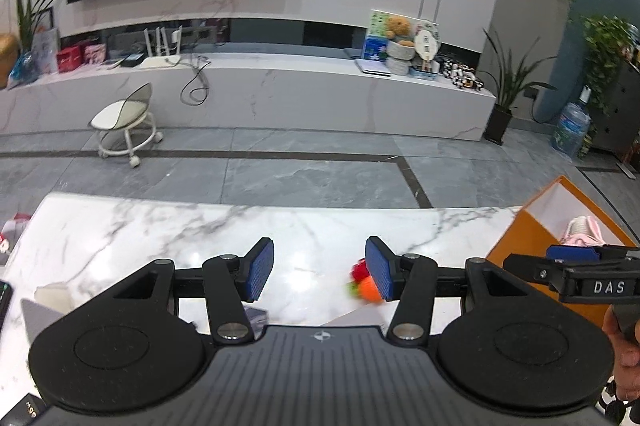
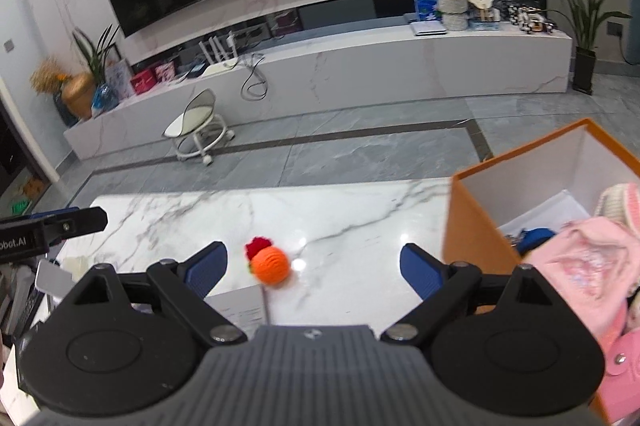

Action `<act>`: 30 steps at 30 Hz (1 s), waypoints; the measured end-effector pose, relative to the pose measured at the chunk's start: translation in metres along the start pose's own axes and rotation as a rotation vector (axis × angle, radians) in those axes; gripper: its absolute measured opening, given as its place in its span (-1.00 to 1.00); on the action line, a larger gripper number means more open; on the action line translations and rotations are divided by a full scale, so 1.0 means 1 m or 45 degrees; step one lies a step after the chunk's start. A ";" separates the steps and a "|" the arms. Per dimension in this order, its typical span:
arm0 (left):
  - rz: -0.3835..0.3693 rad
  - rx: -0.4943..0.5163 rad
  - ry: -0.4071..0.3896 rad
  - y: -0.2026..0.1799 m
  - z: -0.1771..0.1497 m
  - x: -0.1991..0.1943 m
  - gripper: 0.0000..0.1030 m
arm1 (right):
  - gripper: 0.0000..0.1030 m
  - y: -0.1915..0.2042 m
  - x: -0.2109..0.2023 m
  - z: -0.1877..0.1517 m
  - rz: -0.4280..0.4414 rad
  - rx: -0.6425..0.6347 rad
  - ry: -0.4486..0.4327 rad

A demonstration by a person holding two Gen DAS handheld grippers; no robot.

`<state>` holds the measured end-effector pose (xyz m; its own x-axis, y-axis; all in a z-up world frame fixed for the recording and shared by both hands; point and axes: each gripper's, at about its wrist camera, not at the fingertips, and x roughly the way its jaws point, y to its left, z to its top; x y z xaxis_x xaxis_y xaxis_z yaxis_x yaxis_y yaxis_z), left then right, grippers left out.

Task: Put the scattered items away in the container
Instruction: 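Move both open tools back over the table toward the books and orange ball, then grasp the dark illustrated book with the left tool while the right tool grasps the grey notebook box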

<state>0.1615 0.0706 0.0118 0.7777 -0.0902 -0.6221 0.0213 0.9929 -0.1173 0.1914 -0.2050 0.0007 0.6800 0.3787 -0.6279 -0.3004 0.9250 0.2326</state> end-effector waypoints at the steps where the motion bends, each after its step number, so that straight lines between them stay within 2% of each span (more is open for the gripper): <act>1: 0.004 -0.011 0.002 0.006 -0.002 0.000 0.16 | 0.83 0.004 0.003 -0.002 0.002 -0.014 0.006; 9: 0.007 -0.085 0.039 0.041 -0.025 0.013 0.16 | 0.83 0.030 0.024 -0.022 0.011 -0.127 0.058; 12: 0.002 -0.078 0.059 0.048 -0.036 0.020 0.16 | 0.83 0.040 0.032 -0.029 0.015 -0.170 0.077; 15: -0.021 -0.073 0.076 0.054 -0.045 0.028 0.31 | 0.83 0.048 0.043 -0.037 0.014 -0.203 0.095; 22: -0.004 -0.047 0.144 0.067 -0.066 0.051 0.35 | 0.83 0.058 0.066 -0.057 0.016 -0.259 0.139; 25: -0.010 0.002 0.138 0.068 -0.072 0.055 0.35 | 0.83 0.061 0.077 -0.067 0.012 -0.263 0.163; 30: -0.011 0.013 0.144 0.073 -0.077 0.062 0.42 | 0.83 0.068 0.087 -0.078 0.018 -0.255 0.182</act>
